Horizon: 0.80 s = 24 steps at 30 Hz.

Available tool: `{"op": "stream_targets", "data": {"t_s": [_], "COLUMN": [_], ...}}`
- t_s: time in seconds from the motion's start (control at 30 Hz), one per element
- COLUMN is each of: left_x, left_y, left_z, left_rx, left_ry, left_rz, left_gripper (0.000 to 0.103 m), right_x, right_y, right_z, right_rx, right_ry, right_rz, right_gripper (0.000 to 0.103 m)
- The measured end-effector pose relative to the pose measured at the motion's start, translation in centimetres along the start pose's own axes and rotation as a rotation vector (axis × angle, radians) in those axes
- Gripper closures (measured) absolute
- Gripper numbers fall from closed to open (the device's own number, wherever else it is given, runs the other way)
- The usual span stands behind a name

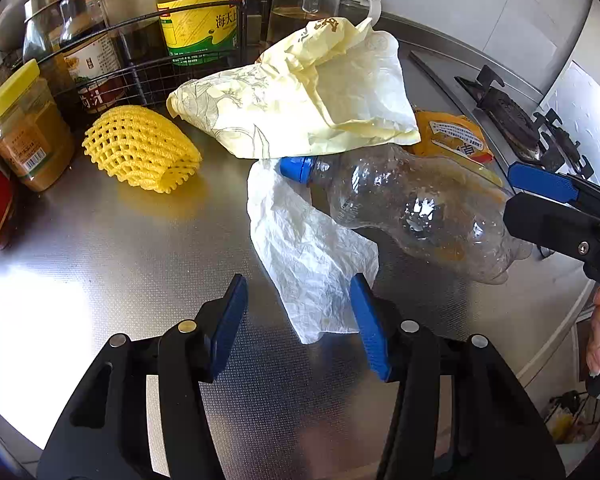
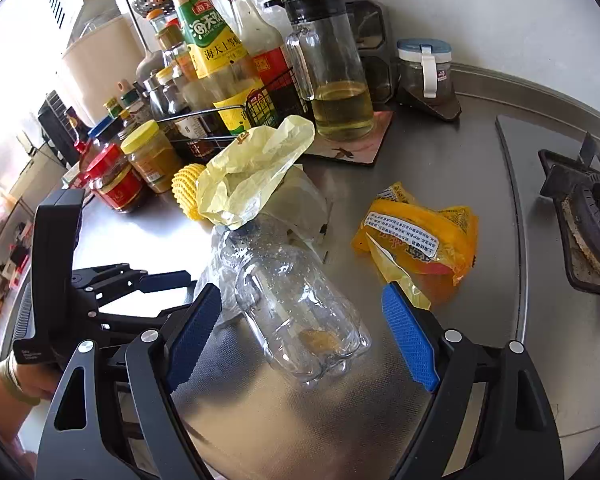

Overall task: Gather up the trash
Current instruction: 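Grasp the white tissue with the left tool while the right tool grasps the plastic bottle, then carry the tissue and plastic bottle down over the black bin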

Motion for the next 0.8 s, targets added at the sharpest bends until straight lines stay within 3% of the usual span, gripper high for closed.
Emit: {"op": "stream_targets", "data": {"t_s": [0.03, 0.1, 0.27, 0.67, 0.8], "left_x": [0.0, -0.3, -1.4, -1.7, -1.7], "left_y": [-0.2, -0.4, -0.5, 1.7, 2.5], "left_z": [0.1, 0.1, 0.0, -0.6, -1.2], "left_rx": [0.005, 0.014, 0.011, -0.003, 0.002], "left_ry": [-0.010, -0.046, -0.010, 0.019, 0.024], "left_rz": [0.009, 0.023, -0.017, -0.059, -0.077], "left_gripper": [0.057, 0.081, 0.100, 0.101, 0.101], "right_x": [0.0, 0.1, 0.1, -2.0, -2.9], "right_y": [0.0, 0.2, 0.6, 1.7, 2.8], "right_z": [0.3, 1.1, 2.6, 3.7, 4.4], "right_rx": [-0.009, -0.031, -0.066, -0.105, -0.140], "right_ry": [0.000, 0.009, 0.000, -0.012, -0.007], "right_rz": [-0.002, -0.013, -0.021, -0.108, -0.140], "right_gripper": [0.020, 0.020, 0.020, 0.027, 0.035]}}
Point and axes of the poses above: each gripper's, at about its wrist camera, not at the fingertips, and z roughly the way its jaws point, x to its right, y to its underside, the point moved 8 cm from there along z, roughly the way its jaws point, and after that the axes turned 12 degrees about -x, right-handed, at the moved point
